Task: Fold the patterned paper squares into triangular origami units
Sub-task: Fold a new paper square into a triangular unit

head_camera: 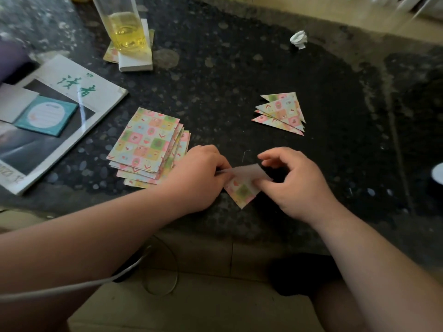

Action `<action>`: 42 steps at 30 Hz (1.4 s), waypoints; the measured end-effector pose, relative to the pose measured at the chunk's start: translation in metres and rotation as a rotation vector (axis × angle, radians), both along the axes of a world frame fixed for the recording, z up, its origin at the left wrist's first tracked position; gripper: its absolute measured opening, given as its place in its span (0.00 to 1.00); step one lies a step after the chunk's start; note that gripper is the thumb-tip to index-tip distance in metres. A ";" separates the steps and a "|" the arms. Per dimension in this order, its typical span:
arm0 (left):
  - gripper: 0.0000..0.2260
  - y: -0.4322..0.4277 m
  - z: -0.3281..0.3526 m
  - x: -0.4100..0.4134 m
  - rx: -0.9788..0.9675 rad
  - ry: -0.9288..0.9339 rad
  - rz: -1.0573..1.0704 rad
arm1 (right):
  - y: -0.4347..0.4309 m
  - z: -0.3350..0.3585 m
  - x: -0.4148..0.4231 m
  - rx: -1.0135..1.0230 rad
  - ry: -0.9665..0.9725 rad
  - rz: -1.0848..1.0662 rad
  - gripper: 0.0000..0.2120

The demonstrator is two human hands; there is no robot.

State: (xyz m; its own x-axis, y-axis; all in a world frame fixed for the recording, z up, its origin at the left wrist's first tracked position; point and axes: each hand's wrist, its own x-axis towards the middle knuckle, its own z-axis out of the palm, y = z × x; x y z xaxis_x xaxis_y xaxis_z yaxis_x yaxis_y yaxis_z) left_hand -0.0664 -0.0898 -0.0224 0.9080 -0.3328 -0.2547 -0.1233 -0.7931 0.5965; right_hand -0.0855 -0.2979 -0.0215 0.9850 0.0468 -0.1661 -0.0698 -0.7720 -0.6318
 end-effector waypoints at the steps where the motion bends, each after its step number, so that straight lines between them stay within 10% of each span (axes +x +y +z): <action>1: 0.07 0.000 -0.005 -0.001 0.030 -0.046 -0.036 | 0.000 -0.003 0.000 -0.042 -0.045 0.072 0.17; 42: 0.18 0.012 -0.048 -0.053 0.155 -0.588 -0.417 | -0.018 -0.037 -0.014 -0.087 -0.296 0.416 0.11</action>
State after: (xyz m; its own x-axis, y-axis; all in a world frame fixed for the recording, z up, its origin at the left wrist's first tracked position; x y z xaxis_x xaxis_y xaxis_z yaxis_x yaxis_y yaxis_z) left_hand -0.1198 -0.0782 -0.0705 0.7148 -0.6800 0.1632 -0.6981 -0.6801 0.2238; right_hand -0.0992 -0.3160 -0.0587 0.8915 0.4427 0.0957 0.4259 -0.7473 -0.5101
